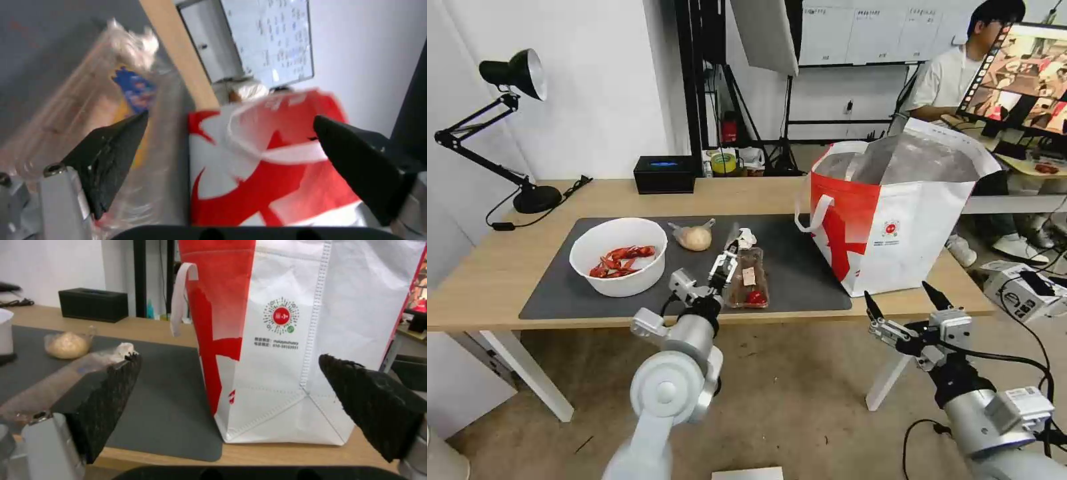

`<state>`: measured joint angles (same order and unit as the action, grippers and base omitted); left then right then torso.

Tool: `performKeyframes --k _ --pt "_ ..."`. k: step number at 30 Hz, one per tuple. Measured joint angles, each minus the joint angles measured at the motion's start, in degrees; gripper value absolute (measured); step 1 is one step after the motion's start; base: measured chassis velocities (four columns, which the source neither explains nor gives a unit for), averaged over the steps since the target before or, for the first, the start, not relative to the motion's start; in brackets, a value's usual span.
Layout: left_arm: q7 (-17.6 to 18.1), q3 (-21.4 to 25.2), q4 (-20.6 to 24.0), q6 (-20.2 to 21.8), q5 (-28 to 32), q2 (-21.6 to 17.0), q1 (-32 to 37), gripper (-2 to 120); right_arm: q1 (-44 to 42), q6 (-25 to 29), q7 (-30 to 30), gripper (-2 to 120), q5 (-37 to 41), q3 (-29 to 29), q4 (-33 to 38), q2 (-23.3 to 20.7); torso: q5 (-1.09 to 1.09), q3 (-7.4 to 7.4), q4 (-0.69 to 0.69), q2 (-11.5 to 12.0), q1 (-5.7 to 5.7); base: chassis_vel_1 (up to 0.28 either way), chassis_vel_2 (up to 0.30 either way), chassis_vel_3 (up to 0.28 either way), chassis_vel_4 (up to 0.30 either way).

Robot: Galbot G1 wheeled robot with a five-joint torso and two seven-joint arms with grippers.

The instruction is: Pick up the trash from the table and place it into the takeout bag.

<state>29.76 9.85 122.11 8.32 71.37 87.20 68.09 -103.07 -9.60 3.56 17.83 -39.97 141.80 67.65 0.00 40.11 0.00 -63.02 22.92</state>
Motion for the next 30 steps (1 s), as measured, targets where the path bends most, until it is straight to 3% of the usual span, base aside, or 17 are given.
performKeyframes --k 7,19,23,26,28,30 --pt "0.09 -3.54 -3.69 0.71 -1.99 -0.30 -2.30 100 -1.36 1.01 -0.10 100 -0.63 -0.27 0.86 0.88 0.00 0.00 -0.01 0.00 0.00 0.000 0.000 0.000 0.000" --pt "-1.03 -4.91 -4.92 1.81 -6.94 -2.91 -4.76 100 -2.79 2.62 -0.51 100 -1.73 -0.35 1.49 1.75 -0.01 0.00 0.00 0.00 0.00 0.000 0.000 0.000 0.000" --pt "-3.73 -5.56 -5.65 2.00 -12.07 -5.89 -5.69 99 -2.46 2.64 -0.52 100 -1.58 -0.33 1.50 1.56 -0.01 0.00 0.00 0.00 0.00 0.000 0.000 0.000 0.000" --pt "-7.72 -6.23 -6.87 2.02 -19.52 -10.67 -6.99 84 -1.91 2.64 -0.51 100 -1.28 -0.22 1.05 1.22 -0.01 0.00 0.00 0.00 0.00 0.000 0.000 0.000 0.000" --pt "-9.09 -6.33 -7.27 1.96 -21.52 -11.96 -7.32 80 -1.76 2.64 -0.51 100 -1.06 -0.17 0.98 1.13 -0.02 0.00 0.00 0.00 0.00 0.000 0.000 0.000 0.000" --pt "-13.61 -6.58 -8.80 1.12 -27.89 -15.79 -8.43 68 -1.11 2.48 -0.40 100 0.75 -0.09 0.80 0.57 -0.01 0.00 0.00 0.00 0.00 0.000 0.000 0.000 0.000"
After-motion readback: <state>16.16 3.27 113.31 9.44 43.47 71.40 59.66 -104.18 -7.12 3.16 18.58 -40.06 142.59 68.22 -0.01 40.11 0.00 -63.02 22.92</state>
